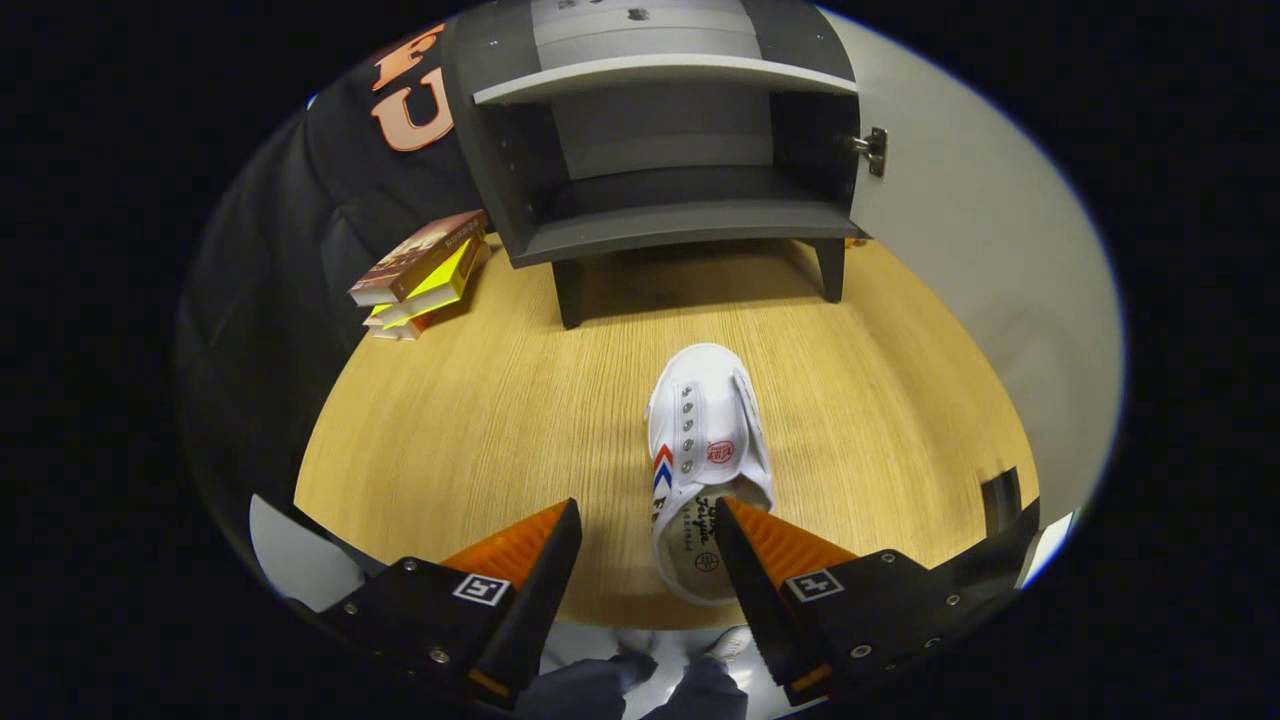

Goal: Open the shoe cabinet door, grab the shoes and put them into the shoe cabinet, then close the shoe cabinet door.

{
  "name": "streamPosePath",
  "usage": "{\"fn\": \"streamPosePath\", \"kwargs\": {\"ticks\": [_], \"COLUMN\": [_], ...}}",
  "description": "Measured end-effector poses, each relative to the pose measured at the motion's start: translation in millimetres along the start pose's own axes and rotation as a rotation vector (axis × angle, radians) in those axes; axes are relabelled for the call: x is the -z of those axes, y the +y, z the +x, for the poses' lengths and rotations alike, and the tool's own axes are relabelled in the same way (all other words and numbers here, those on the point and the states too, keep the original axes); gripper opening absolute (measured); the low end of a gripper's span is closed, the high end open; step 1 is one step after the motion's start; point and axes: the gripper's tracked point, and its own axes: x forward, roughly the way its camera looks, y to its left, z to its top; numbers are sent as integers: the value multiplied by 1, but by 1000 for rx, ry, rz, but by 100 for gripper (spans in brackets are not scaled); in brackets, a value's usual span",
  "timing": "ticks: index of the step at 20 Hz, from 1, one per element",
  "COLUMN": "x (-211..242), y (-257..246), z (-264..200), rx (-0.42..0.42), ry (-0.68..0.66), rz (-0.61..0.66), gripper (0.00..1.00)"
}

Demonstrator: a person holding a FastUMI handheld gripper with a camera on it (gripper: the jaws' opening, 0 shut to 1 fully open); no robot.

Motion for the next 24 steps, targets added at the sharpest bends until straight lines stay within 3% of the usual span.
{"fn": "streamPosePath", "kwargs": {"ticks": [2, 4, 6, 7, 9, 10, 17, 24], "x": [8, 12, 17, 18, 18, 18, 17, 4], "y": [-1, -5, -7, -8, -9, -9, -6, -6], "z": [11, 22, 30, 34, 37, 38, 41, 31], "rx": [-6, -1, 2, -1, 2, 1, -26, -22], "ry": [26, 41, 63, 73, 82, 81, 86, 64], "rz": [17, 41, 54, 56, 56, 59, 65, 36], "gripper": [83, 72, 55, 42, 26, 22, 1, 0]}}
